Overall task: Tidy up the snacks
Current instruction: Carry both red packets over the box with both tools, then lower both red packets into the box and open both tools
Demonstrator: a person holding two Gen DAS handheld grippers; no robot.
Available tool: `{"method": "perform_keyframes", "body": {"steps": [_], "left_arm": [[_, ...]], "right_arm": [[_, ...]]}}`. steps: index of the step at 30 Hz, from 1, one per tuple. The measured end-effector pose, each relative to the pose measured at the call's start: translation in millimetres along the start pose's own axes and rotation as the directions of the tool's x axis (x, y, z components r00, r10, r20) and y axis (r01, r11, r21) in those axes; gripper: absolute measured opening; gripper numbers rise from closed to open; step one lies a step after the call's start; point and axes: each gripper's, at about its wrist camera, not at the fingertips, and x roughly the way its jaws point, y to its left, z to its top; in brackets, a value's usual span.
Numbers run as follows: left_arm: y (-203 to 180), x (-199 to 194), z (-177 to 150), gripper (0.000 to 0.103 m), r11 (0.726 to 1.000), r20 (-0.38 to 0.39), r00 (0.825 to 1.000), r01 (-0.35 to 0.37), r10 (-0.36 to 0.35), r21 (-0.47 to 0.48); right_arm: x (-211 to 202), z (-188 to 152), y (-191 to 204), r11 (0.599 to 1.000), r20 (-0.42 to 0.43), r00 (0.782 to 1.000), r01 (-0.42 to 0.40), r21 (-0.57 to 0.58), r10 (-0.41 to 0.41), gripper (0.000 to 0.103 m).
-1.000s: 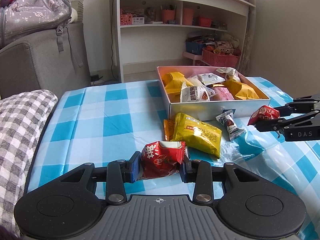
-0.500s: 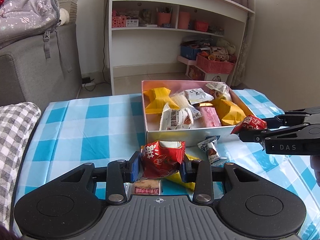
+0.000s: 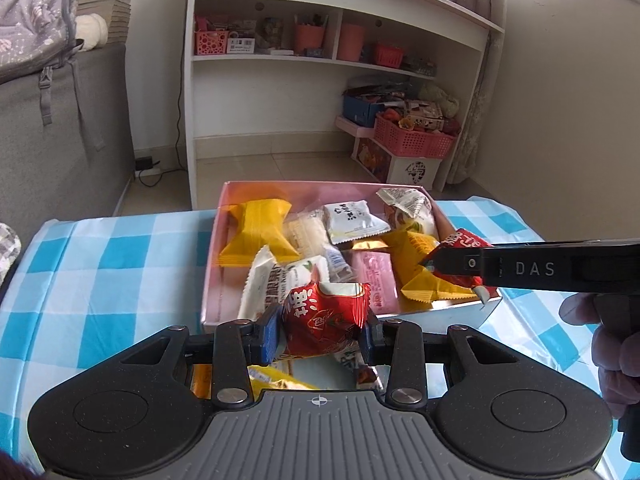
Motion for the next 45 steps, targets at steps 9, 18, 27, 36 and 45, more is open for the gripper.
{"method": "perform_keyframes", "body": {"steps": [9, 18, 27, 36, 45], "left_arm": [[-17.3, 41.6, 8.7, 0.036, 0.999, -0.047, 0.999, 0.004, -0.002, 0.047], [-18.0, 69.7, 14.4, 0.036, 0.999, -0.080, 0.997, -0.001, 0.005, 0.043], [-8.2, 74.4, 12.2, 0.038, 1.000, -0.082, 0.997, 0.003, -0.004, -0.007], [-8.4, 56.4, 14.4, 0.055, 0.999, -0.081, 0.996, 0.029, -0.028, 0.013], [-10.5, 29.1, 11.3, 0.074, 0.999, -0.068, 0.997, 0.038, -0.036, 0.031]], "right_arm": [[13.4, 5.1, -23.0, 0.992, 0.009, 0.998, 0.060, 0.107, -0.061, 0.037], [30.0, 3.5, -35.8, 0.982, 0.013, 0.995, 0.093, 0.164, -0.096, 0.037], [33.5, 2.3, -26.6, 0.991, -0.014, 0.996, 0.094, 0.091, -0.093, 0.043], [23.2, 6.7, -20.0, 0.994, -0.004, 0.997, 0.082, 0.077, -0.082, 0.066], [3.2, 6.1, -14.4, 0.996, 0.016, 0.997, 0.079, 0.042, -0.079, 0.079]]}}
